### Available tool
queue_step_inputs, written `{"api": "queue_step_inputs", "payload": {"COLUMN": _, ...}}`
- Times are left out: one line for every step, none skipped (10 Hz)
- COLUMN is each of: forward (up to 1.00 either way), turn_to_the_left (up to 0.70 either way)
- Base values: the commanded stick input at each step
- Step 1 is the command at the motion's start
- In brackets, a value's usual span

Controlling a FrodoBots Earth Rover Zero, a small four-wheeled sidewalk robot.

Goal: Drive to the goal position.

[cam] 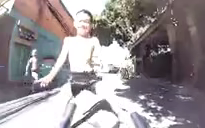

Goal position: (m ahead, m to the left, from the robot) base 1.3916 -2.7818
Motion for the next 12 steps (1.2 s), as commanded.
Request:
{"api": "queue_step_inputs", "payload": {"forward": 0.00, "turn_to_the_left": 0.21}}
{"api": "queue_step_inputs", "payload": {"forward": 0.00, "turn_to_the_left": 0.24}}
{"api": "queue_step_inputs", "payload": {"forward": 0.00, "turn_to_the_left": 0.34}}
{"api": "queue_step_inputs", "payload": {"forward": 0.00, "turn_to_the_left": 0.44}}
{"api": "queue_step_inputs", "payload": {"forward": 0.00, "turn_to_the_left": 0.52}}
{"api": "queue_step_inputs", "payload": {"forward": 0.00, "turn_to_the_left": 0.44}}
{"api": "queue_step_inputs", "payload": {"forward": 0.00, "turn_to_the_left": 0.40}}
{"api": "queue_step_inputs", "payload": {"forward": 0.00, "turn_to_the_left": 0.40}}
{"api": "queue_step_inputs", "payload": {"forward": 0.00, "turn_to_the_left": 0.40}}
{"api": "queue_step_inputs", "payload": {"forward": 0.00, "turn_to_the_left": 0.39}}
{"api": "queue_step_inputs", "payload": {"forward": 0.00, "turn_to_the_left": 0.13}}
{"api": "queue_step_inputs", "payload": {"forward": 0.00, "turn_to_the_left": 0.26}}
